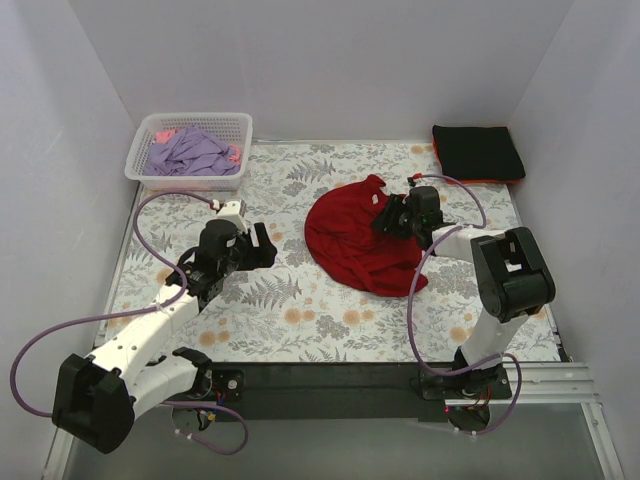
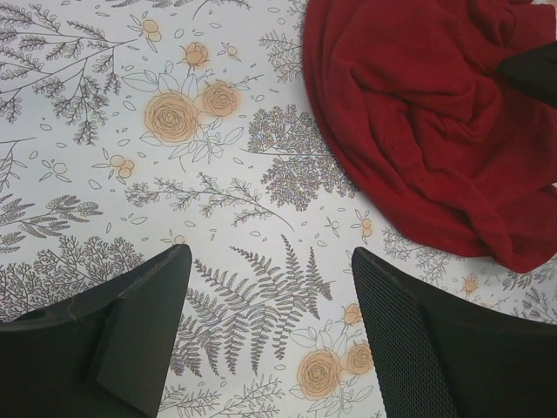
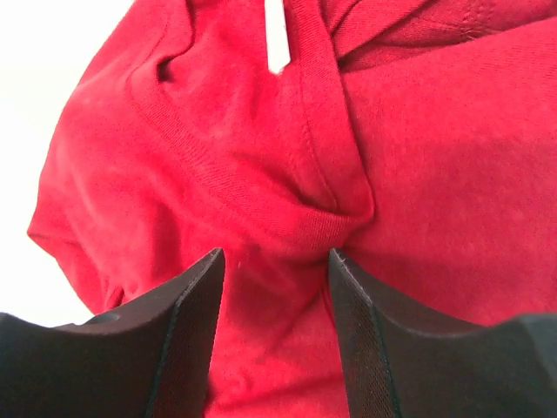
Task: Fold and stack the t-shirts
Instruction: Flatten the tshirt out
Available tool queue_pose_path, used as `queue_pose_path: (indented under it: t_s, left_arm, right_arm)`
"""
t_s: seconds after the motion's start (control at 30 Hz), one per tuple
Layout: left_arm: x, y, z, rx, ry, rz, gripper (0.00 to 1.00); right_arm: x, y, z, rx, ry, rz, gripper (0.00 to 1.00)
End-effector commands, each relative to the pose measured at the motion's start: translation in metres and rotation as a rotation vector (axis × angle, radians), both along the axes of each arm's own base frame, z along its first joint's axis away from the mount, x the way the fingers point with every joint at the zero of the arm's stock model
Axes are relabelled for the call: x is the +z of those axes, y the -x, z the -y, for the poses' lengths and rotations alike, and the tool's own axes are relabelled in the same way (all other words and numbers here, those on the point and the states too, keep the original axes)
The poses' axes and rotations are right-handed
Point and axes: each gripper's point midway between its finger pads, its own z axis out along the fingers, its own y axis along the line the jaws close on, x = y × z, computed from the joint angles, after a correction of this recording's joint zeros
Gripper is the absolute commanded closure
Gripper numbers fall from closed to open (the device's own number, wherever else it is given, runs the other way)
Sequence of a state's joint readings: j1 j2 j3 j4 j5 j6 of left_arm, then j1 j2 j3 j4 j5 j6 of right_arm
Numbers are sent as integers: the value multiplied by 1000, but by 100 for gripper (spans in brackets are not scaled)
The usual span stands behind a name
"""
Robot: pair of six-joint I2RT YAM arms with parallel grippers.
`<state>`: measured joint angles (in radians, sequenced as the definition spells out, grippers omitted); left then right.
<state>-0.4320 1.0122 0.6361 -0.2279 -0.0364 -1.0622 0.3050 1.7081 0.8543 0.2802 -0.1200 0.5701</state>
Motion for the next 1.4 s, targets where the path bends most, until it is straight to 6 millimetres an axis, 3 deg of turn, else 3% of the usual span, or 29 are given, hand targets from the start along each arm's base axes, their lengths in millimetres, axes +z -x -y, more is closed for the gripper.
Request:
queue_pose_path:
  t_s: [0.0, 0.13, 0.23, 0.27, 0.33, 0.37, 0.4, 0.43, 0.53, 0.63, 0.73, 0.87, 1.03, 1.07, 1.13, 1.17, 1.27, 1.37]
  left_arm:
    - [8, -3, 3, -15, 2, 13, 27]
    - [5, -3, 4, -20, 3, 5, 27]
    - [3, -3, 4, -22, 0, -1, 27]
    - [2, -3, 5, -26, 1, -4, 27]
    - [2, -2, 6, -33, 3, -9, 27]
    - [1, -3, 6, -33, 2, -12, 27]
    - [-1, -2, 7, -37, -2, -17, 27]
    - [-2, -2, 6, -36, -3, -19, 27]
    - [-5, 4, 17, -87, 32, -49, 27]
    - [-10, 9, 33, -133, 101, -105, 26]
    - [-17, 15, 52, -157, 168, -189, 26]
    - [-16, 33, 102, -187, 238, -253, 26]
    - [-15, 42, 164, -232, 272, -249, 26]
    - [-30, 50, 179, -255, 248, -284, 26]
    - [-28, 49, 202, -268, 267, -285, 26]
    - [-43, 57, 215, -284, 240, -312, 26]
    - [-48, 62, 241, -300, 249, -334, 26]
    - [-62, 55, 259, -264, 255, -346, 29]
  right_arm:
    - [18, -30, -18, 5, -101, 73, 44]
    - [14, -32, -22, 20, -117, 67, 47]
    - [17, -31, -28, 58, -129, 77, 62]
    - [23, -30, -31, 81, -137, 87, 77]
    - [34, -30, -32, 95, -147, 110, 87]
    - [50, -29, -34, 105, -154, 144, 97]
    - [60, -30, -33, 107, -158, 168, 99]
    - [71, -30, -32, 107, -159, 193, 99]
    - [130, -29, -15, 76, -164, 312, 99]
    - [161, -31, 9, 23, -108, 349, 99]
    - [206, -27, 24, 15, -48, 448, 99]
    - [210, -16, 33, 32, 3, 436, 99]
    - [206, -7, 40, 28, 25, 434, 99]
    - [205, -7, 42, 27, 26, 431, 99]
    - [205, -4, 42, 29, 30, 433, 99]
    - [202, -3, 43, 27, 34, 428, 99]
    - [201, -2, 46, 25, 40, 425, 99]
    - [194, 0, 47, 24, 42, 412, 99]
